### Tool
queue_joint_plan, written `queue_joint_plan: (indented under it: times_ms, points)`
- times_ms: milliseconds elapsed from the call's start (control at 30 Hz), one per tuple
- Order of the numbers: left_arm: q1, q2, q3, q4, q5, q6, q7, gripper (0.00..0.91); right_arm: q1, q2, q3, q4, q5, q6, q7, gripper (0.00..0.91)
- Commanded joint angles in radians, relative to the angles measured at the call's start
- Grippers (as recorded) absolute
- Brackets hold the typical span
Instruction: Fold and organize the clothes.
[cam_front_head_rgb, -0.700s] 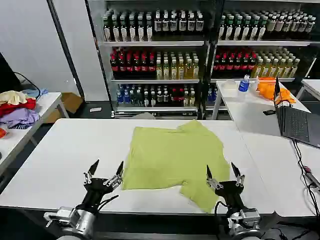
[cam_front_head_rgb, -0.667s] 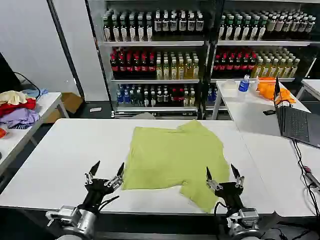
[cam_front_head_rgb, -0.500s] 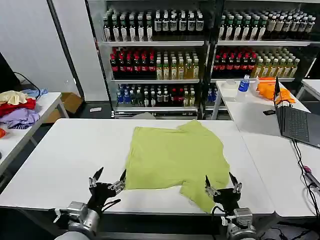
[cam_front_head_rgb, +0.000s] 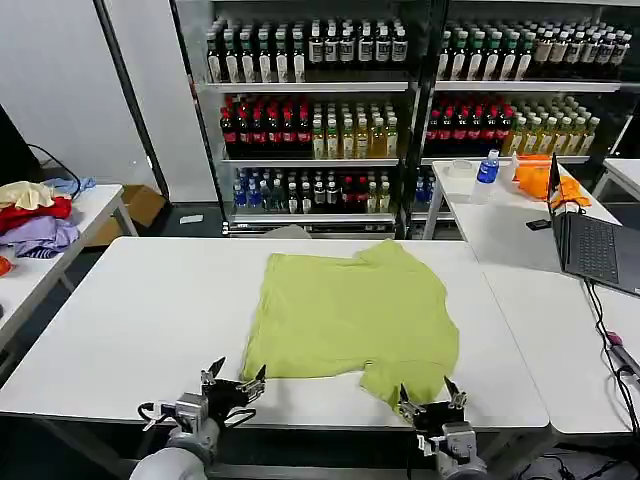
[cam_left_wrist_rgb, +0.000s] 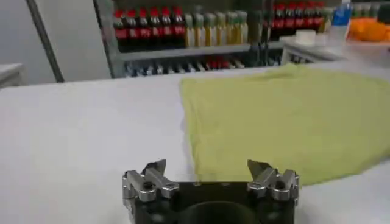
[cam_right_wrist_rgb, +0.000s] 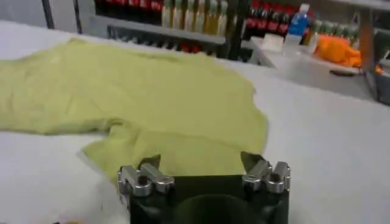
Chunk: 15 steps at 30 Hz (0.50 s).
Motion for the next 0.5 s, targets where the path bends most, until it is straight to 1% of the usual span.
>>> queue_joint_plan:
  times_ms: [33, 67, 233, 500]
  points:
    - [-0.062, 0.007, 0.035, 0.092, 0.002, 0.034, -0.002, 0.020, 0.000, 0.002, -0.016, -0.027, 0.030, -0.029, 0.011, 0.081]
    - [-0.063, 0.008, 0.034, 0.095, 0.002, 0.034, -0.001, 0.020, 0.000, 0.002, -0.016, -0.027, 0.033, -0.028, 0.014, 0.000]
    - [-0.059, 0.008, 0.035, 0.094, -0.001, 0.035, -0.001, 0.020, -0.012, 0.005, -0.026, -0.020, 0.044, -0.028, 0.021, 0.000]
    - [-0.028, 0.004, 0.027, 0.083, -0.014, 0.034, 0.018, 0.020, -0.037, 0.000, -0.024, -0.001, 0.052, -0.028, 0.019, 0.000]
